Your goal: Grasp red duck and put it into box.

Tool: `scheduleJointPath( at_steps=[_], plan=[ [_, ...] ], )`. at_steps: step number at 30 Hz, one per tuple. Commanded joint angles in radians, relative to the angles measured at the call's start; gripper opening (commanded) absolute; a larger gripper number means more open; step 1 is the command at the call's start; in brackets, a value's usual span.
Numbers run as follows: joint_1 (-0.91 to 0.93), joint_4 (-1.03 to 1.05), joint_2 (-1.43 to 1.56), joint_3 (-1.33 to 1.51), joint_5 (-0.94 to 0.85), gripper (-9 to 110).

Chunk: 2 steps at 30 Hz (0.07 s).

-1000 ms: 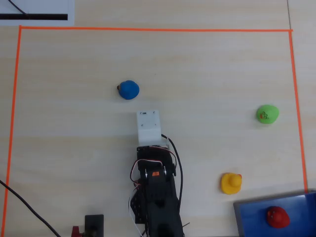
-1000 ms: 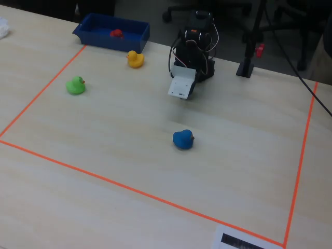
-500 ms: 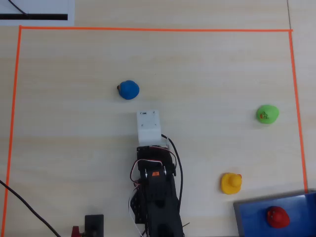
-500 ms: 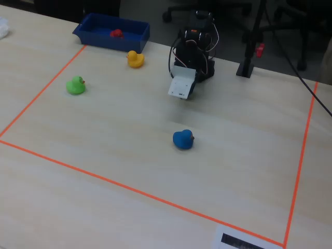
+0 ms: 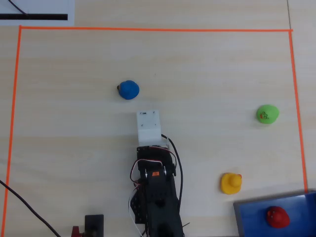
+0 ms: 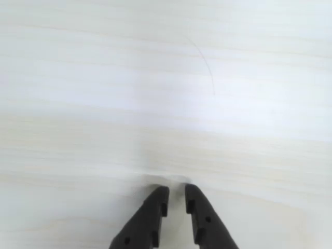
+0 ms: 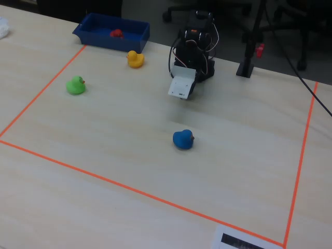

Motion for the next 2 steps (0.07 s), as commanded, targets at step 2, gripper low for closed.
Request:
scheduleJointPath(
  at_steps=[2],
  plan=[
    [-0.002, 0.015, 0.002, -0.002, -0.002, 0]
  ],
)
